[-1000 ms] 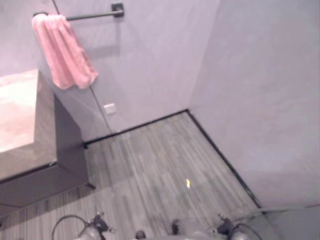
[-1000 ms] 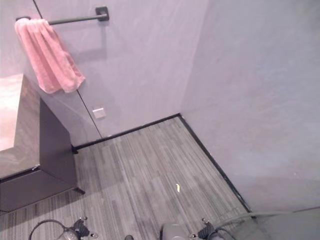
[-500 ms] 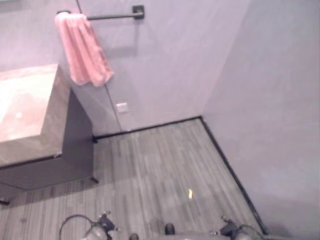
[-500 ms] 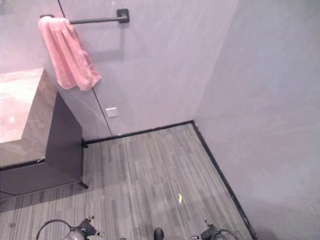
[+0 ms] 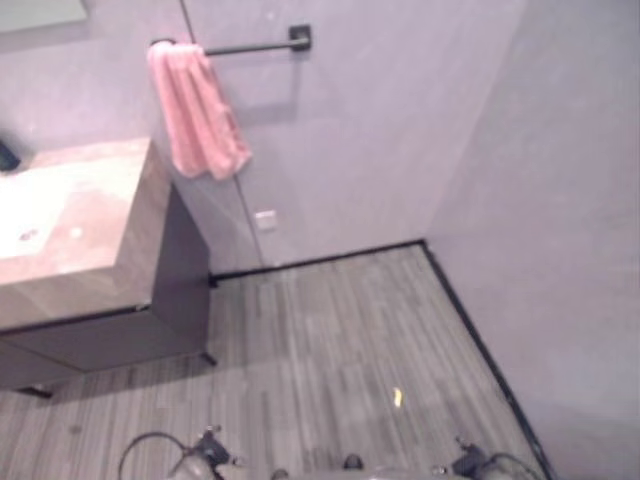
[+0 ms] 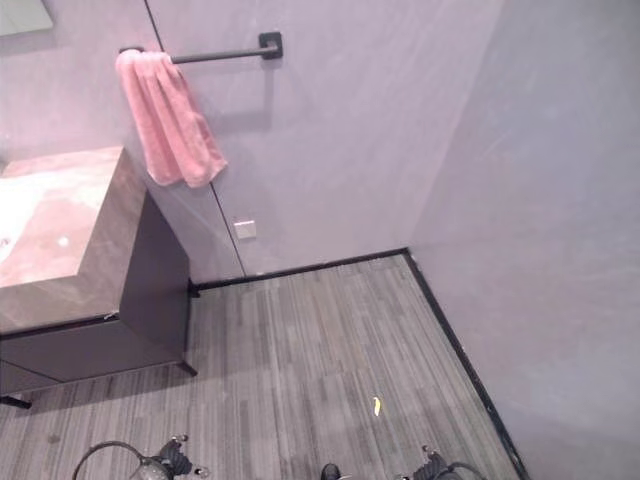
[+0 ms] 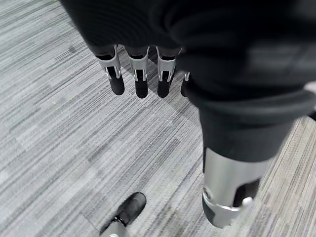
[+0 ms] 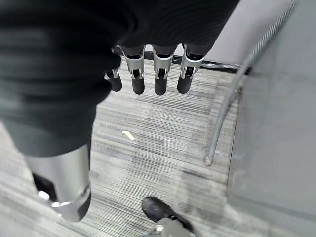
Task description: Put brush and paste in cup on sink, flatten towel.
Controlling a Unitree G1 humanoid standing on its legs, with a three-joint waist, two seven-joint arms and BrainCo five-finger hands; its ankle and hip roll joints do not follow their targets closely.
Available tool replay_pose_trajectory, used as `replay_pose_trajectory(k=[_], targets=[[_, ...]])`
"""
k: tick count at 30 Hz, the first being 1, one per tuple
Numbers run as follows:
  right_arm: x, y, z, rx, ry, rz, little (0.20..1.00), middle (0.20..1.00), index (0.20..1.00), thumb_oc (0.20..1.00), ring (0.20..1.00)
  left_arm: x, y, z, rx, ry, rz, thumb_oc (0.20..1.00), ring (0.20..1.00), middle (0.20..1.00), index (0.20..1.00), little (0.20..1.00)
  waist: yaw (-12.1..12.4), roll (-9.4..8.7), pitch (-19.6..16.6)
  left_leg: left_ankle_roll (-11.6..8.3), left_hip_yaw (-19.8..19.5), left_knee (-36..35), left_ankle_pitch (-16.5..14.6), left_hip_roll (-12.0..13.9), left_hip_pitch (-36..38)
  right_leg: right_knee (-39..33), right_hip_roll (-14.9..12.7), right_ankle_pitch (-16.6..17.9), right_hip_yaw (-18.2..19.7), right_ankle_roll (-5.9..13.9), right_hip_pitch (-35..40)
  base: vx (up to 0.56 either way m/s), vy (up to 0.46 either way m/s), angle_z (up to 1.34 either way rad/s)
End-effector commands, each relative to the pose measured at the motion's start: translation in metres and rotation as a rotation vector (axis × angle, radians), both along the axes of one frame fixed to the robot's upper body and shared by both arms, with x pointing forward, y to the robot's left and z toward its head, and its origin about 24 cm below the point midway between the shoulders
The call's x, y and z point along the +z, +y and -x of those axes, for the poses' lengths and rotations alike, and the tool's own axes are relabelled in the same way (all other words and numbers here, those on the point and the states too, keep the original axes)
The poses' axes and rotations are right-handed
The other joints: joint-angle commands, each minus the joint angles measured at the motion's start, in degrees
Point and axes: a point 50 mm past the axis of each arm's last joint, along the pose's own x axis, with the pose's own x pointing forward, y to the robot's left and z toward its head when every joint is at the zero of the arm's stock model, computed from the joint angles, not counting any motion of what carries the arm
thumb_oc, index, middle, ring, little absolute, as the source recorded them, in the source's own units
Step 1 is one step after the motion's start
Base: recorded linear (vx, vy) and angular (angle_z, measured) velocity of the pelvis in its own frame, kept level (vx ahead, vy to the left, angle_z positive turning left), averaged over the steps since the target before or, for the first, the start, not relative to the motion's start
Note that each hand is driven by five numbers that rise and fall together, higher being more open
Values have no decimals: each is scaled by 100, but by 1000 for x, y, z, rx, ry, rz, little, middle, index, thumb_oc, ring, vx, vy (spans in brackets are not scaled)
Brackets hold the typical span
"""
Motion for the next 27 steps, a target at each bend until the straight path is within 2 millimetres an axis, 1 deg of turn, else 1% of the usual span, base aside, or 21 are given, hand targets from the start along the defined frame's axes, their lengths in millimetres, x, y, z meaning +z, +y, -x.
replay_pose_trajectory(k=[1, 2, 3, 4, 5, 6, 7, 9, 13, 16, 19, 25, 27], targets=[[1, 3, -9, -23, -36, -14, 1000, 1000, 1000, 1000, 1000, 5, 8, -12, -14, -34, -18, 1000, 1000, 1000, 1000, 1000, -80, -272, 93, 642, 198, 491, -568, -752, -164, 657, -213, -484, 228, 529, -70, 12, 123, -18], [1, 3, -9, -23, -36, -14, 1000, 1000, 1000, 1000, 1000, 5, 8, -12, -14, -34, -18, 1000, 1000, 1000, 1000, 1000, -80, -272, 92, 642, 199, 492, -568, -752, -165, 658, -213, -484, 228, 529, -71, -2, 131, -11], [2, 3, -13, -26, -52, -18, 1000, 1000, 1000, 1000, 1000, 6, 9, -13, -20, -39, -24, 1000, 1000, 1000, 1000, 1000, -86, -261, 144, 668, 223, 619, -628, -778, -200, 842, -241, -543, 242, 542, -142, -37, 188, -9], [5, 3, -19, -14, -76, -19, 1000, 1000, 1000, 1000, 1000, 8, 10, -19, -33, -59, -32, 1000, 1000, 1000, 1000, 1000, -93, -243, 270, 710, 265, 902, -759, -839, -321, 1221, -312, -647, 249, 549, -328, -55, 249, -13], [6, 3, -21, -10, -82, -17, 1000, 1000, 1000, 1000, 1000, 10, 10, -22, -39, -71, -35, 1000, 1000, 1000, 1000, 1000, -88, -228, 331, 715, 278, 1012, -798, -874, -373, 1360, -347, -670, 247, 552, -411, -50, 183, -20], [6, 3, -21, -10, -83, -17, 1000, 1000, 1000, 1000, 1000, 10, 10, -23, -39, -71, -35, 1000, 1000, 1000, 1000, 1000, -86, -230, 329, 716, 280, 1023, -803, -875, -382, 1374, -349, -677, 250, 552, -422, -40, 156, -14], [7, 1, -23, -4, -85, -7, 1000, 1000, 1000, 1000, 1000, 11, 11, -26, -43, -79, -39, 1000, 1000, 1000, 1000, 1000, -79, -204, 416, 731, 289, 1137, -868, -922, -434, 1590, -417, -710, 227, 565, -537, -23, 95, -2], [7, 1, -24, -6, -88, -4, 1000, 1000, 1000, 1000, 1000, 12, 12, -27, -42, -85, -41, 1000, 1000, 1000, 1000, 1000, -77, -199, 440, 738, 285, 1182, -882, -938, -454, 1651, -433, -718, 243, 556, -575, 7, 126, 8], [7, -1, -24, 4, -86, 9, 1000, 1000, 1000, 1000, 1000, 10, 13, -21, -49, -68, -45, 1000, 1000, 1000, 1000, 1000, -77, -120, 418, 779, 340, 1160, -939, -981, -404, 1486, -447, -662, 340, 593, -505, 56, 96, -4], [8, -1, -27, 3, -97, 7, 1000, 1000, 1000, 1000, 1000, 10, 15, -20, -50, -64, -49, 1000, 1000, 1000, 1000, 1000, -74, -105, 418, 789, 361, 1157, -955, -983, -402, 1481, -434, -668, 373, 607, -514, 51, 54, -9], [10, 1, -31, 7, -116, -2, 1000, 1000, 1000, 1000, 1000, 11, 16, -22, -57, -71, -55, 1000, 1000, 1000, 1000, 1000, -71, -101, 423, 803, 360, 1197, -1005, -999, -397, 1507, -417, -696, 395, 611, -503, 72, 48, -3], [10, 2, -34, 4, -125, -16, 1000, 1000, 1000, 1000, 1000, 13, 16, -26, -41, -100, -48, 1000, 1000, 1000, 1000, 1000, -43, -115, 398, 813, 314, 1211, -1049, -1027, -364, 1482, -421, -704, 357, 634, -438, 65, 31, -1], [13, 2, -40, 2, -160, -28, 1000, 1000, 1000, 1000, 1000, 17, 16, -32, -16, -148, -34, 1000, 1000, 1000, 1000, 1000, 7, -124, 370, 807, 278, 1235, -1060, -1036, -370, 1392, -434, -695, 308, 650, -374, 75, 25, 2]])
